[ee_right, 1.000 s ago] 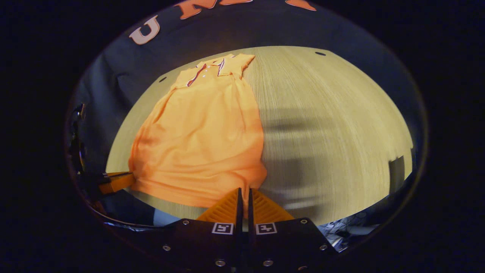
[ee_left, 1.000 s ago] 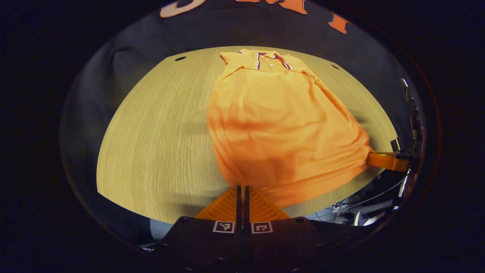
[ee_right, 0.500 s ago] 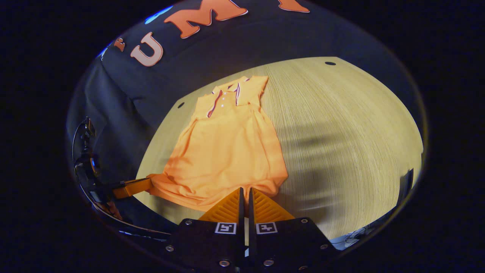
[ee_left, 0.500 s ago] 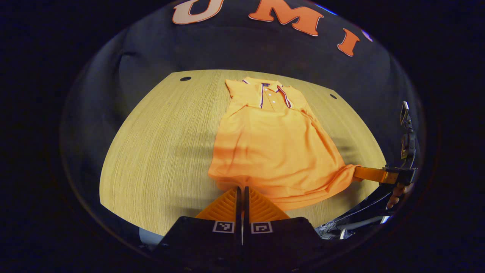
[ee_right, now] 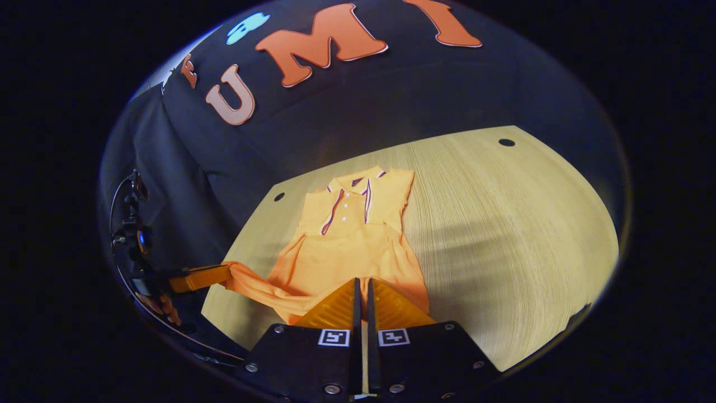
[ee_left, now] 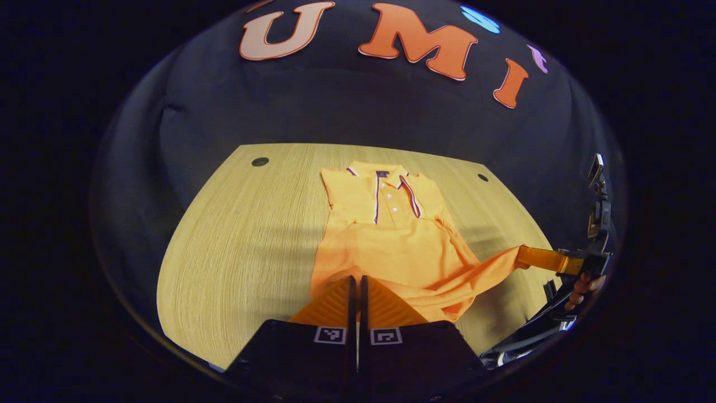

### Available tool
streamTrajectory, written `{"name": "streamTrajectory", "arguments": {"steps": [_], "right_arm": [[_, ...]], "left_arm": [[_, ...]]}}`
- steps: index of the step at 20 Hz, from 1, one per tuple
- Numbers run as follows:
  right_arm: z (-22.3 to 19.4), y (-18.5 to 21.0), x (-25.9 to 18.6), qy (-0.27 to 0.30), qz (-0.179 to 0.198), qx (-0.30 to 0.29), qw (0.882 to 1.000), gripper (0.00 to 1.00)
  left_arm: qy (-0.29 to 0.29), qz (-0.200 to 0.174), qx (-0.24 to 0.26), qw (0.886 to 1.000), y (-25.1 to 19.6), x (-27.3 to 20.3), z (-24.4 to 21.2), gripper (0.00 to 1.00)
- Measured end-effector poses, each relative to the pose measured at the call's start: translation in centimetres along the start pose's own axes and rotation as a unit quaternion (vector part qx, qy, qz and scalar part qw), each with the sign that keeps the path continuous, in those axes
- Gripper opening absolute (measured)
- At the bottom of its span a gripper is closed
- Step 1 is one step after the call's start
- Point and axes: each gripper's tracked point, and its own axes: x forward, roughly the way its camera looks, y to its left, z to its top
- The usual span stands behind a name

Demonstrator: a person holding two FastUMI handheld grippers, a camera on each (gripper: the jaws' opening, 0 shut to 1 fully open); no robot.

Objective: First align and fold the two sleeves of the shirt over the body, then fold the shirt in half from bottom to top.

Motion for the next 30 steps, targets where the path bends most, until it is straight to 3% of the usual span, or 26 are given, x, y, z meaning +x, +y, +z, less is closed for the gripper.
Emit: {"name": "streamTrajectory", "arguments": {"steps": [8, 15, 23, 29, 30], "right_arm": [[8.4, 1.0, 4.1, -0.029, -0.021, -0.055, 0.998, 0.05], [14.2, 0.4, 9.6, -0.037, -0.051, -0.066, 0.996, 0.05], [19.0, -2.7, 18.1, -0.031, -0.101, -0.067, 0.992, 0.05], [19.9, -5.7, 23.1, -0.001, -0.146, -0.076, 0.986, 0.05], [20.0, -5.9, 23.3, -0.002, -0.152, -0.078, 0.985, 0.04]], "left_arm": [[-0.042, -0.021, 0.024, 0.999, 0.5, 3.5, 9.0, 0.01], [-0.055, -0.029, 0.044, 0.997, 3.0, 10.8, 16.2, 0.01], [-0.029, -0.023, 0.079, 0.996, 6.2, 21.2, 20.7, 0.01], [-0.013, -0.013, 0.11, 0.994, 6.9, 27.6, 22.5, 0.01], [-0.006, 0.002, 0.123, 0.992, 7.4, 28.3, 22.2, 0.01]]}}
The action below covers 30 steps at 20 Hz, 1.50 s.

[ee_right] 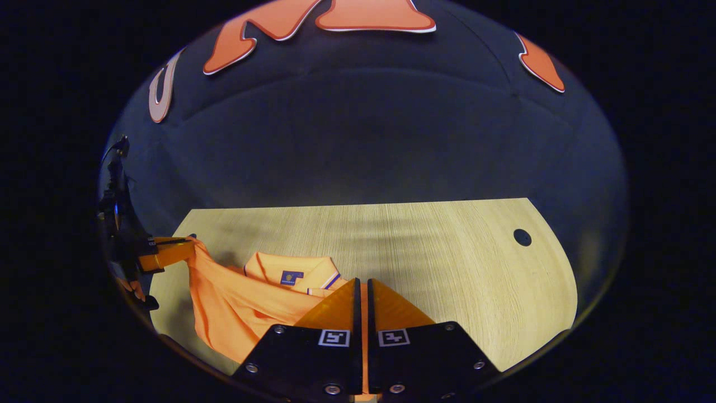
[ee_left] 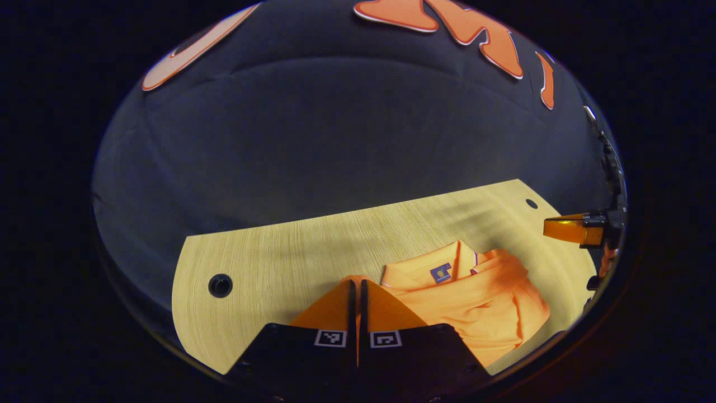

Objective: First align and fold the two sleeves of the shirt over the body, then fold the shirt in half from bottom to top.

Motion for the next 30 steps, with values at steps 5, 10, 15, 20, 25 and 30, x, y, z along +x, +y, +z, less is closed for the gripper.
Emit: {"name": "streamTrajectory", "arguments": {"steps": [5, 10, 15, 20, 25, 30], "right_arm": [[-0.3, 0.6, -1.4, 0.002, 0.012, -0.008, 1.0, 0.07], [1.2, 1.8, -6.0, -0.048, 0.025, -0.022, 0.998, 0.63], [1.5, 3.1, -12.5, -0.103, 0.042, -0.041, 0.993, 0.9], [0.6, 3.9, -18.8, -0.151, 0.049, -0.072, 0.985, 0.91], [-0.7, 4.2, -24.3, -0.186, 0.065, -0.093, 0.976, 0.91], [-2.1, 3.4, -29.6, -0.225, 0.071, -0.092, 0.967, 0.91]], "left_arm": [[0.035, 0.028, -0.02, 0.999, 0.7, 0.8, -2.5, 0.49], [-0.015, 0.047, -0.026, 0.998, 1.5, -5.2, -1.7, 1.0], [-0.092, 0.048, -0.042, 0.994, 0.4, -14.6, 0.2, 1.0], [-0.15, 0.052, -0.037, 0.987, -1.4, -21.6, 0.6, 1.0], [-0.193, 0.054, -0.033, 0.979, -6.0, -27.9, 1.1, 1.0], [-0.239, 0.076, -0.026, 0.968, -9.9, -34.5, -0.4, 1.0]]}}
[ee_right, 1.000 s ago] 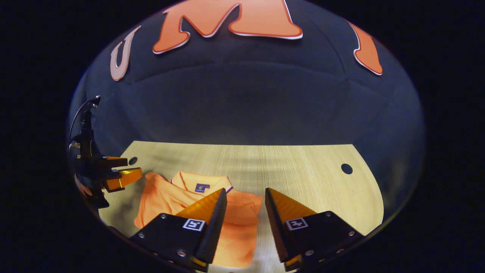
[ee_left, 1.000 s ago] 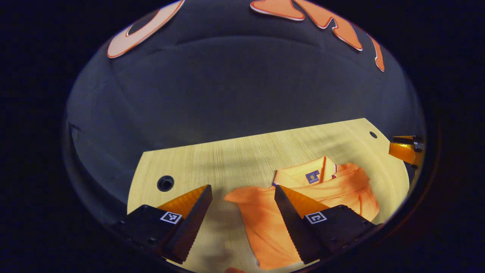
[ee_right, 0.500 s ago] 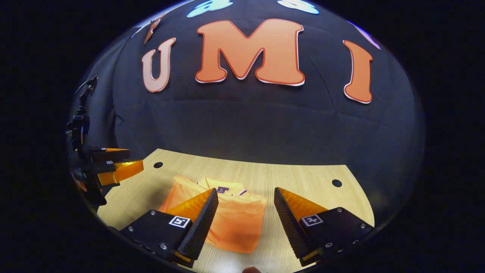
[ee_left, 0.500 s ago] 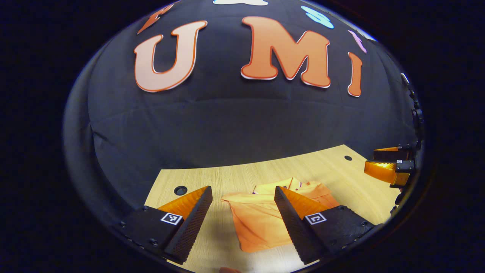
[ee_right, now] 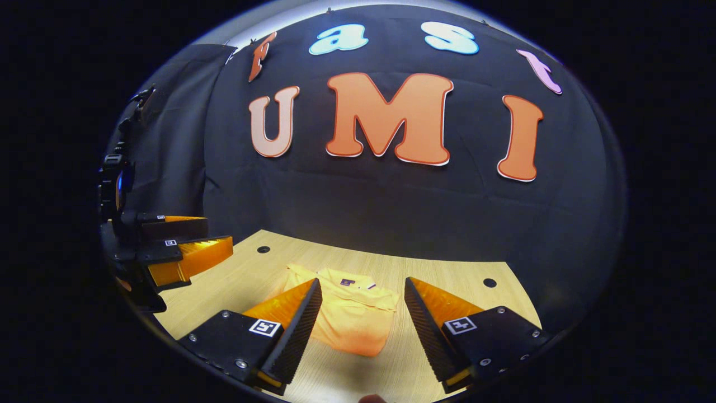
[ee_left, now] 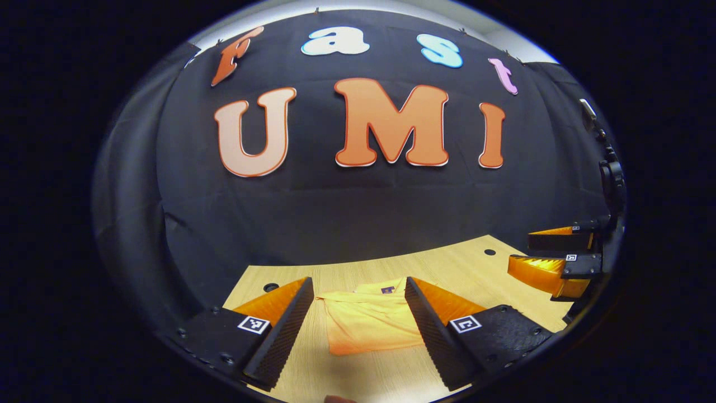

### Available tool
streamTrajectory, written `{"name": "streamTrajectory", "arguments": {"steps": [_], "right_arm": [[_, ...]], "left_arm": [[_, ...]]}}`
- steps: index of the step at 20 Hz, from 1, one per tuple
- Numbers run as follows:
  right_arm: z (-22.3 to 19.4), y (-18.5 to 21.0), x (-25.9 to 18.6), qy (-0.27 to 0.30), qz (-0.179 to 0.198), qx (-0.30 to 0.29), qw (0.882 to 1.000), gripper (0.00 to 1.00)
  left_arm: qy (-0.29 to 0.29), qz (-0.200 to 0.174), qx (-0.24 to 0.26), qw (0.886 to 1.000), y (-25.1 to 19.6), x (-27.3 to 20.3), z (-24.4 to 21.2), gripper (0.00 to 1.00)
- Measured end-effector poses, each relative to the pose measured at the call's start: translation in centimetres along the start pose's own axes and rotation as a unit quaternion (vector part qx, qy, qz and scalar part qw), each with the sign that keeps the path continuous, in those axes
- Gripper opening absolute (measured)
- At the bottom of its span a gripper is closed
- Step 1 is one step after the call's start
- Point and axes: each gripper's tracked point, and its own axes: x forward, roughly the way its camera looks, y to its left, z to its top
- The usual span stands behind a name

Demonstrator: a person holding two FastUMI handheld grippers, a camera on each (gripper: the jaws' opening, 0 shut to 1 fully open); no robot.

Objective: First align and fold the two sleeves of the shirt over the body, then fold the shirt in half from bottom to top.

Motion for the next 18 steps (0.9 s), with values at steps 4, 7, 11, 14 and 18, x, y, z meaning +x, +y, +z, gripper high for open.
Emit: {"name": "streamTrajectory", "arguments": {"steps": [4, 7, 11, 14, 18], "right_arm": [[0.7, -0.1, -3.7, -0.04, -0.003, -0.008, 0.999, 0.9], [1.1, -0.3, -5.0, -0.056, -0.004, 0.0, 0.998, 0.9], [1.1, -0.7, -7.9, -0.076, -0.007, 0.004, 0.997, 0.9], [1.3, -0.7, -8.6, -0.085, -0.009, 0.005, 0.996, 0.9], [1.3, -0.8, -8.7, -0.087, -0.01, 0.01, 0.996, 0.9]], "left_arm": [[-0.045, 0.021, 0.007, 0.999, -1.7, -4.6, 1.8, 1.0], [-0.071, 0.023, -0.001, 0.997, -2.9, -7.8, 2.7, 1.0], [-0.101, 0.042, 0.0, 0.994, -3.2, -10.3, 3.5, 1.0], [-0.111, 0.07, -0.003, 0.991, -2.7, -11.3, 3.6, 0.99], [-0.113, 0.066, -0.01, 0.991, -2.9, -11.9, 3.6, 0.99]]}}
